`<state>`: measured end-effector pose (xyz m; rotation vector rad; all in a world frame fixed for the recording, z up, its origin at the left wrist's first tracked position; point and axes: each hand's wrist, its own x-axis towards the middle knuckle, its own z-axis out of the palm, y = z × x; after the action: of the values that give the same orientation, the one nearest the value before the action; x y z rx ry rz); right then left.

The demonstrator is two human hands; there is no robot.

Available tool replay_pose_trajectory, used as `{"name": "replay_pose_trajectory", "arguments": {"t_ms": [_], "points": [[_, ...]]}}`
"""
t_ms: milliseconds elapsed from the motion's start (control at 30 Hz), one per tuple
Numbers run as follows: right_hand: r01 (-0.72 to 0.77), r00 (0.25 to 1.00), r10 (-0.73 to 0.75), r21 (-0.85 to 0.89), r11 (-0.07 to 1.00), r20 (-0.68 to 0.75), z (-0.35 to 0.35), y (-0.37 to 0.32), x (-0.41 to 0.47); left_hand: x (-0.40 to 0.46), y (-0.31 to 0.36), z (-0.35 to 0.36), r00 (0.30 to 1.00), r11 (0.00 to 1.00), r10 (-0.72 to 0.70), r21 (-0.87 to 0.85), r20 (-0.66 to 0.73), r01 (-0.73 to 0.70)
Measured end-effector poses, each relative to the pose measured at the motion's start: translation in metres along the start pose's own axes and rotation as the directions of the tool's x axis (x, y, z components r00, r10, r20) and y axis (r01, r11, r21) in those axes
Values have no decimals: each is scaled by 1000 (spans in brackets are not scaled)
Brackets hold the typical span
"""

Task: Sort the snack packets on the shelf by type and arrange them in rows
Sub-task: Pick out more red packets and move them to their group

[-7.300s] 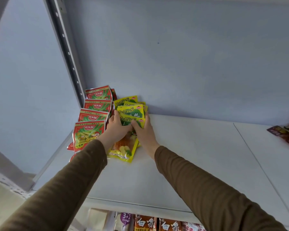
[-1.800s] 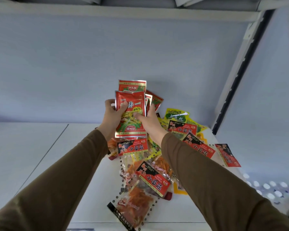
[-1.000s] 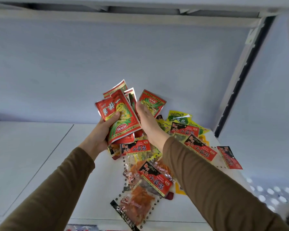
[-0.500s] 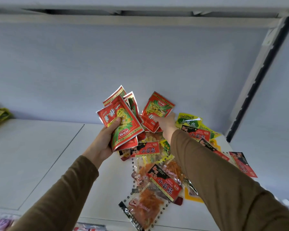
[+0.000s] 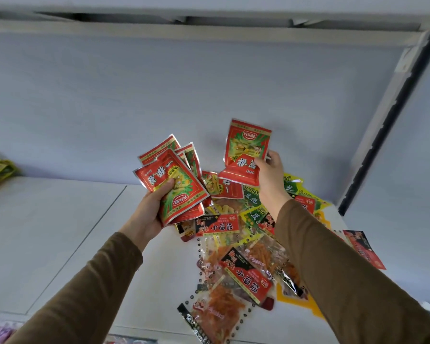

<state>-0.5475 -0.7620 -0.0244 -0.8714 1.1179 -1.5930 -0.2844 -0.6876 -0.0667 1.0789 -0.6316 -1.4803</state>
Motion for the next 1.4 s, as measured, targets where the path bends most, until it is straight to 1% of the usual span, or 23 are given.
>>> {"name": "replay_pose_trajectory", "arguments": {"t_ms": [67,133,167,233,300,367,467,500,667,733,900,967,1000,1067,1100,1133,1200,1300,1333,1400], "points": [[-43,996,38,73,996,75,0,-9,-9,0,0,2,1000,1000,-7,-3,2,7],[-108,974,86,96,989,211,8,-13,-24,-1,-1,6,1000,1000,-14,-1,11,14],[-122,956,101,64,990,274,14,-13,-32,-3,-2,9,1000,1000,-19,2,15,19],[-77,932,95,-64,995,350,29,-7,-47,-5,-4,17,1000,1000,-23,11,21,23],[30,938,49,-220,975,344,42,2,-58,-8,-6,23,999,1000,-9,7,36,9],[95,953,-2,-291,952,304,50,12,-65,-13,-6,28,998,1000,7,-12,56,-6],[129,961,-54,-270,954,270,56,25,-72,-22,-5,33,993,999,41,14,108,-42],[138,961,-63,-267,954,270,58,29,-75,-25,-5,33,993,998,51,30,106,-54],[271,928,-156,-328,905,338,71,46,-96,-35,-9,21,998,998,51,34,35,-52],[281,920,-149,-347,895,362,74,51,-100,-38,-9,11,999,999,26,26,27,-26],[315,906,-140,-419,852,399,82,57,-110,-44,-9,-6,997,999,-20,39,76,17],[279,902,-86,-420,864,423,83,57,-113,-45,-11,-12,997,998,-31,51,68,28],[230,897,-34,-400,887,440,82,56,-115,-45,-11,-15,998,998,-33,50,48,31],[61,873,97,-303,951,478,78,54,-116,-46,-13,-24,1000,999,-31,32,-1,31],[-23,855,151,-255,967,497,76,53,-114,-46,-14,-28,999,999,-32,18,-18,32],[-51,847,169,-239,970,504,73,50,-111,-46,-14,-33,999,999,-34,0,-30,34],[19,883,122,-294,955,453,62,45,-98,-46,-12,-43,998,999,-37,-34,-44,36],[85,969,19,-402,912,247,39,36,-67,-46,-9,-53,997,999,-29,-38,-65,26],[94,985,-14,-470,878,170,31,34,-57,-45,-8,-55,997,999,-26,-34,-69,24],[96,995,-62,-654,751,75,18,35,-38,-44,-8,-58,998,999,-23,-29,-64,22]]}}
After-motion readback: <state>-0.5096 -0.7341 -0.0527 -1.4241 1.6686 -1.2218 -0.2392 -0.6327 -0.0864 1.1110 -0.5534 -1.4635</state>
